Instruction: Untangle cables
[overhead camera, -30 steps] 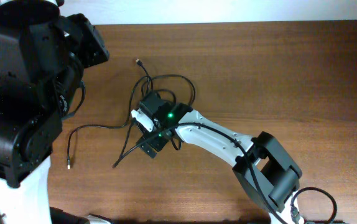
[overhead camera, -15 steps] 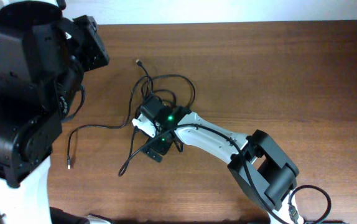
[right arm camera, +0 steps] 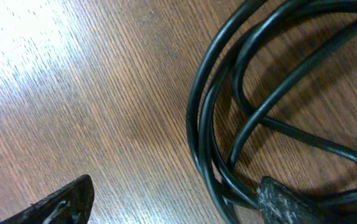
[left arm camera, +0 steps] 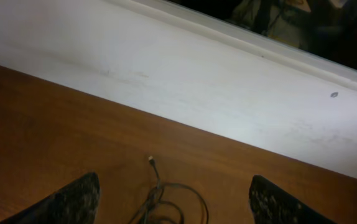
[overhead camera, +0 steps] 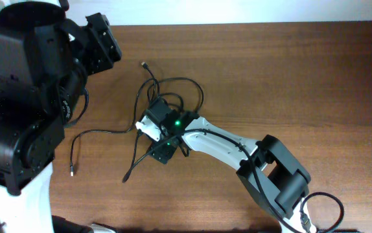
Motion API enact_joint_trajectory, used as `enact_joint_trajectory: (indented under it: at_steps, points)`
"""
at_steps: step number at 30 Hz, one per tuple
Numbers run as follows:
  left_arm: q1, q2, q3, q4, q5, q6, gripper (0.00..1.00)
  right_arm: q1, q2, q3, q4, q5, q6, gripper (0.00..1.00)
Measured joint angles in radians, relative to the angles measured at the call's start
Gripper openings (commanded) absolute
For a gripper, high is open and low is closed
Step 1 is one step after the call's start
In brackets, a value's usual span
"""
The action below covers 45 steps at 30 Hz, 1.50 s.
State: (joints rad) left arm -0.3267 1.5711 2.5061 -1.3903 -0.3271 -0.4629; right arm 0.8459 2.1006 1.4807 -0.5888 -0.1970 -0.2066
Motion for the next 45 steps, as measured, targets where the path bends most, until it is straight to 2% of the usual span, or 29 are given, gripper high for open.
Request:
enact_joint_trajectory:
  at_steps: [1, 2, 3, 8, 11, 13, 15, 20, 22, 28, 33, 35, 37, 45]
  points:
    - [0.000, 0.000, 0.000, -0.003, 0.000, 0.000, 0.78, 0.000, 0.008, 0.000, 0.000, 0.000, 0.000, 0.57]
    - [0.000, 0.000, 0.000, -0.006, 0.000, 0.000, 0.78, 0.000, 0.022, 0.000, 0.004, 0.001, -0.007, 0.13]
    - [0.000, 0.000, 0.000, -0.006, 0.000, 0.000, 0.79, 0.000, 0.034, 0.000, 0.005, 0.001, -0.002, 0.04]
    - [0.000, 0.000, 0.000, -0.010, 0.000, 0.000, 0.79, 0.000, 0.043, 0.003, -0.003, 0.016, -0.003, 0.04]
    - [0.000, 0.000, 0.000, -0.013, 0.000, 0.000, 0.79, 0.000, 0.042, 0.071, -0.196, 0.083, -0.004, 0.04]
    - [0.000, 0.001, 0.000, -0.023, 0.000, 0.000, 0.79, 0.000, 0.036, 0.193, -0.358, 0.135, -0.003, 0.04]
    - [0.000, 0.010, 0.000, -0.037, 0.000, 0.000, 0.81, -0.001, 0.019, 0.383, -0.492, 0.166, -0.003, 0.04]
    - [0.000, 0.072, 0.005, -0.068, 0.002, 0.000, 0.82, -0.036, -0.050, 0.855, -0.697, 0.190, 0.040, 0.04]
    - [0.000, 0.113, 0.006, -0.072, 0.019, 0.000, 0.82, -0.098, -0.073, 1.126, -0.799, 0.190, 0.104, 0.04]
    - [0.003, 0.293, 0.006, -0.074, 0.065, -0.001, 0.82, -0.286, -0.103, 1.548, -0.992, 0.204, 0.193, 0.04]
    - [0.003, 0.396, 0.006, -0.072, 0.146, -0.001, 0.82, -0.350, -0.108, 1.645, -1.057, 0.200, 0.217, 0.04]
    - [0.003, 0.430, 0.006, -0.072, 0.202, -0.001, 0.76, -0.357, -0.107, 1.644, -1.046, 0.200, 0.224, 0.04]
    - [0.002, 0.466, 0.006, -0.072, 0.251, 0.002, 0.73, -0.359, -0.107, 1.644, -0.986, 0.200, 0.226, 0.04]
    - [-0.015, 0.526, 0.005, -0.052, 0.330, 0.040, 0.76, -0.359, -0.192, 1.644, -0.790, 0.201, 0.229, 0.04]
